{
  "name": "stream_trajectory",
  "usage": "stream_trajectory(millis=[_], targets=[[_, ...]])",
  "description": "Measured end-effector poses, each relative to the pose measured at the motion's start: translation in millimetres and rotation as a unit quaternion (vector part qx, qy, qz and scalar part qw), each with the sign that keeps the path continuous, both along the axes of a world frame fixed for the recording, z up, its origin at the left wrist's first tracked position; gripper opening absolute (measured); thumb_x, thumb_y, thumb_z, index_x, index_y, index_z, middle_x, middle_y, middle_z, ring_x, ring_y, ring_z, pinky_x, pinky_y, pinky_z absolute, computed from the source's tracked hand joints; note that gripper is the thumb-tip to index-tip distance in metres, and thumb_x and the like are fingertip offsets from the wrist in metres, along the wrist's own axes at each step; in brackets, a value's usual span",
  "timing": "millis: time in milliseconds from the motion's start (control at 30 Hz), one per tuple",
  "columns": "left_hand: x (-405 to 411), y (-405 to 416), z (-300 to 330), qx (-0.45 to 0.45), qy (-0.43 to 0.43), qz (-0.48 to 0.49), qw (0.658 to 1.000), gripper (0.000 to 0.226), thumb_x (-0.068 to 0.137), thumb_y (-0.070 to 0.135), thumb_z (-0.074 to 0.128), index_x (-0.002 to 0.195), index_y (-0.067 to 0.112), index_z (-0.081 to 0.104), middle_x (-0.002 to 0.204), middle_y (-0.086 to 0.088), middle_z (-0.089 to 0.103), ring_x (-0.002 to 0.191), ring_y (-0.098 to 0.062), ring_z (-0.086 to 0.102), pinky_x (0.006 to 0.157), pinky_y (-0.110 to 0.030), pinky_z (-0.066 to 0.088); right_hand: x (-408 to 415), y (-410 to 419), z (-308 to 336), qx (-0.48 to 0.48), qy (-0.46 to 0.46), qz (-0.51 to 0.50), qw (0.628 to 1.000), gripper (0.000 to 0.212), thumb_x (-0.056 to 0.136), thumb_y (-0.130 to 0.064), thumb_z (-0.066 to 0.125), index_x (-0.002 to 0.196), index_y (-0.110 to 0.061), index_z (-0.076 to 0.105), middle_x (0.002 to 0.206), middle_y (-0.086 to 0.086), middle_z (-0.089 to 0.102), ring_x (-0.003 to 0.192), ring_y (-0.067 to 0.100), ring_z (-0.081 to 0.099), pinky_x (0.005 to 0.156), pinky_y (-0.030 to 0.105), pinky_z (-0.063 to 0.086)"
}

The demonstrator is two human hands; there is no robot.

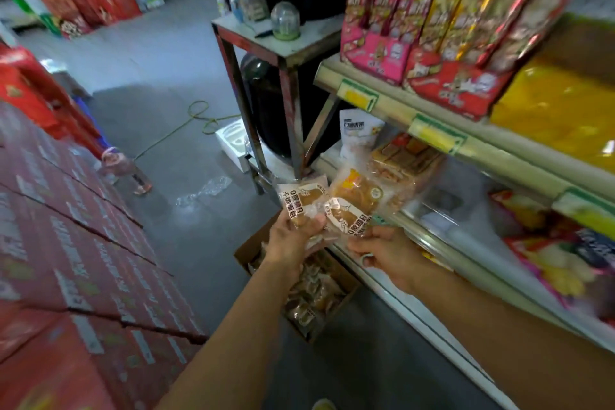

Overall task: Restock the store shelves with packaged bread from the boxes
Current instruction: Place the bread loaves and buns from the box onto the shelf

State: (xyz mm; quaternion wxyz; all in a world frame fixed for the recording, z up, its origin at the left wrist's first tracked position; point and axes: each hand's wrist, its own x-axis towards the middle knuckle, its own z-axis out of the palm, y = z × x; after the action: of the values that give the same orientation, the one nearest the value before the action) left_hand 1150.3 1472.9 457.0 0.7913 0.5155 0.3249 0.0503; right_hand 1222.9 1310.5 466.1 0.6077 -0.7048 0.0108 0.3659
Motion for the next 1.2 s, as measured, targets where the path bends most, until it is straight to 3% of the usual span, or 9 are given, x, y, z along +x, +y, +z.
stream_trajectory(millis=[167,367,567,667,733,833,967,1067,1200], targets=[[-19,-58,46,0.025,-0.037,-0.043,0.998,0.034,0.086,0.007,0.071,0.119,0.013,0.064,0.112,-0.008,0.073,0.101,-0.028,0.071,0.073,-0.037,0.06,-31,-65,48,-0.003,-0.052,-0.013,0.999,0.021,0.075,0.005,0.075,0.093,0.012,0.066,0.077,0.014,0.066,0.064,0.019,0.053,0.053,0.024,0.04],[-55,-146,105,0.05,-0.058,-0.103,0.992,0.037,0.085,0.008,0.073,0.121,0.011,0.063,0.114,-0.012,0.072,0.103,-0.031,0.07,0.073,-0.036,0.06,-90,-175,117,0.006,-0.066,0.009,0.998,0.021,0.074,-0.009,0.081,0.09,-0.008,0.067,0.081,0.007,0.07,0.072,0.017,0.061,0.059,0.025,0.045],[-89,-218,166,0.106,-0.059,-0.156,0.98,0.038,0.081,0.006,0.077,0.112,0.012,0.056,0.116,-0.019,0.067,0.102,-0.037,0.068,0.087,-0.053,0.057,-133,-283,194,0.069,-0.145,-0.125,0.979,0.079,0.041,-0.04,0.087,0.114,-0.021,0.064,0.105,0.001,0.07,0.092,0.02,0.069,0.088,0.045,0.052],[-103,-255,194,0.136,-0.075,-0.206,0.966,0.036,0.08,0.008,0.078,0.103,0.02,0.052,0.112,-0.012,0.067,0.098,-0.031,0.068,0.077,-0.043,0.058,-154,-325,222,0.025,-0.195,-0.126,0.972,0.091,0.037,-0.048,0.089,0.119,-0.018,0.066,0.108,0.004,0.072,0.093,0.022,0.07,0.078,0.043,0.057],[-107,-279,212,0.156,-0.097,-0.239,0.953,0.033,0.08,0.008,0.077,0.104,0.017,0.056,0.109,-0.011,0.069,0.093,-0.028,0.07,0.073,-0.038,0.058,-166,-348,237,-0.011,-0.206,-0.103,0.973,0.077,0.041,-0.047,0.091,0.107,-0.016,0.068,0.094,0.003,0.076,0.077,0.022,0.073,0.073,0.049,0.058],[-107,-310,238,0.179,-0.118,-0.273,0.938,0.029,0.08,0.007,0.077,0.1,0.015,0.058,0.098,-0.007,0.071,0.084,-0.024,0.071,0.072,-0.037,0.059,-176,-375,253,-0.028,-0.208,-0.095,0.973,0.041,0.065,-0.024,0.088,0.091,-0.005,0.063,0.073,-0.003,0.073,0.048,0.01,0.063,0.043,0.027,0.05],[-95,-342,268,0.195,-0.143,-0.33,0.912,0.022,0.082,0.002,0.074,0.094,0.015,0.061,0.094,-0.008,0.072,0.076,-0.023,0.07,0.062,-0.033,0.06,-181,-408,269,-0.058,-0.24,-0.117,0.962,0.073,0.053,-0.035,0.094,0.105,0.007,0.063,0.091,0.015,0.073,0.072,0.018,0.061,0.064,0.031,0.046],[-80,-361,283,0.198,-0.164,-0.354,0.899,0.028,0.084,0.013,0.075,0.11,0.008,0.065,0.104,-0.013,0.073,0.079,-0.022,0.071,0.064,-0.033,0.06,-176,-434,285,-0.054,-0.247,-0.155,0.955,0.038,0.072,-0.016,0.084,0.103,-0.002,0.067,0.09,0.005,0.068,0.068,0.008,0.057,0.053,0.017,0.039],[-52,-386,308,0.15,-0.188,-0.361,0.901,0.028,0.087,0.026,0.074,0.107,0.012,0.061,0.102,-0.004,0.076,0.084,-0.018,0.074,0.077,-0.038,0.062,-159,-469,307,-0.031,-0.268,-0.212,0.939,0.013,0.078,-0.012,0.078,0.086,-0.015,0.067,0.07,-0.009,0.066,0.068,0.007,0.055,0.057,0.021,0.033]])
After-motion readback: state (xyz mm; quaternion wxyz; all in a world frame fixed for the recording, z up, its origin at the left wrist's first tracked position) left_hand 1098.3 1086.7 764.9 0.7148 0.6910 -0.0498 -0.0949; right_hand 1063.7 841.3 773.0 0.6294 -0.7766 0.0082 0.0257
